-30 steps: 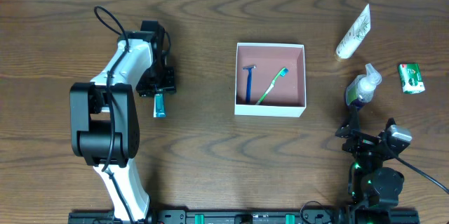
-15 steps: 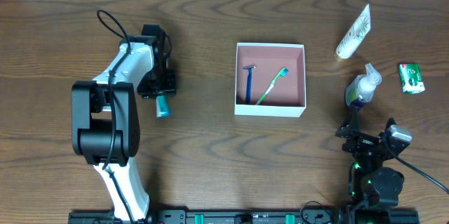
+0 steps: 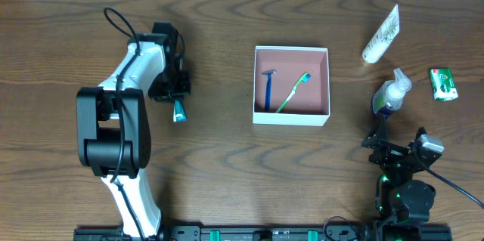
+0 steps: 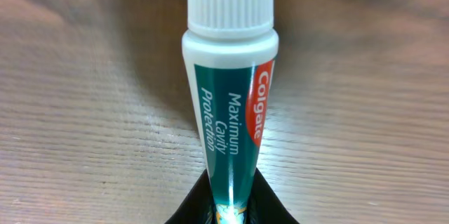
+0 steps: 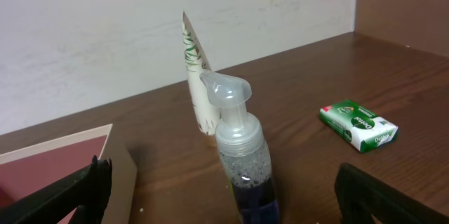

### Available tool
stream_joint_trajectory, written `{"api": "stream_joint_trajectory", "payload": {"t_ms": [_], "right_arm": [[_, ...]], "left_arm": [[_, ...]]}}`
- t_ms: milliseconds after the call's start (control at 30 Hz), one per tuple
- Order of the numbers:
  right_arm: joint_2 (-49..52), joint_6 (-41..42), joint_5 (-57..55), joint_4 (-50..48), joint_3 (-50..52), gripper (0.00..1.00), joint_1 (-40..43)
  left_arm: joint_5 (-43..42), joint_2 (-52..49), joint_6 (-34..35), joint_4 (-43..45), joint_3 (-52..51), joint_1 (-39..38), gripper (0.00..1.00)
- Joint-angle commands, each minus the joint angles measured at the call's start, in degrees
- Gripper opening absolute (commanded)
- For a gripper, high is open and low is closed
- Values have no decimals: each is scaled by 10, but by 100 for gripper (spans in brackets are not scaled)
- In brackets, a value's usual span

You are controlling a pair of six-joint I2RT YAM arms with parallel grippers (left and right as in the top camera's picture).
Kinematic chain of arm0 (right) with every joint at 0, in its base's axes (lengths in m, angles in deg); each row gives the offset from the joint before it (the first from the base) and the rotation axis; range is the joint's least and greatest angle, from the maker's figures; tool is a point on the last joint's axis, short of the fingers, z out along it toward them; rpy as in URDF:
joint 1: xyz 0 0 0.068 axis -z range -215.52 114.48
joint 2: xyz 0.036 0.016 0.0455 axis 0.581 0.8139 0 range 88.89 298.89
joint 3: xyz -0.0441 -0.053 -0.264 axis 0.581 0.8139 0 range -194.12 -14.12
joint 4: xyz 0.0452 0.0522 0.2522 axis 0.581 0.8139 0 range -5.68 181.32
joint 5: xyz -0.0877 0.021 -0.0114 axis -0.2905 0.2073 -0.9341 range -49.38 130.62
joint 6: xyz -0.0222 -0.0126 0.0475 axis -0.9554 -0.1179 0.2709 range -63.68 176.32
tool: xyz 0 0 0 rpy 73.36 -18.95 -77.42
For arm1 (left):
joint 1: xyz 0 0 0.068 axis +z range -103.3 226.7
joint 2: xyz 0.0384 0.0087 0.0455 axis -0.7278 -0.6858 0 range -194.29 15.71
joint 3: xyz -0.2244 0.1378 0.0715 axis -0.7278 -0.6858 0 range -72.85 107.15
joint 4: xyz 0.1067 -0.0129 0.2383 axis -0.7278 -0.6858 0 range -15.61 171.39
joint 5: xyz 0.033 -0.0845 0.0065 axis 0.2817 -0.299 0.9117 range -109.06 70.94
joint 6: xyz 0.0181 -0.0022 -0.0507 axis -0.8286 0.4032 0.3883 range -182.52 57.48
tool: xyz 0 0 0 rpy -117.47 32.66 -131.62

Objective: Pack container
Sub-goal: 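Carry the toothpaste tube with the left gripper into the box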

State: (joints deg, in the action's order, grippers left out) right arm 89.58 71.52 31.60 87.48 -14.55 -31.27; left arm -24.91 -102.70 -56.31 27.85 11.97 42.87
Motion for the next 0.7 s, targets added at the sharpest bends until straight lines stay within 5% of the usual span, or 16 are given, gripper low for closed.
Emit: {"api": "stream_joint_trajectory", "payload": {"t_ms": [0,233,667], "right_arm": [[-3,-9,-4,2,1,99,-9],[-3,-9,-4,2,1,99,-9],[-3,-9,-4,2,1,99,-9]], "left_arm": [[-13,23,5,-17,53,-6,13],[-94,68,33,-62,170,-82,13],[-66,60,122,-41,258,-270,13]]}}
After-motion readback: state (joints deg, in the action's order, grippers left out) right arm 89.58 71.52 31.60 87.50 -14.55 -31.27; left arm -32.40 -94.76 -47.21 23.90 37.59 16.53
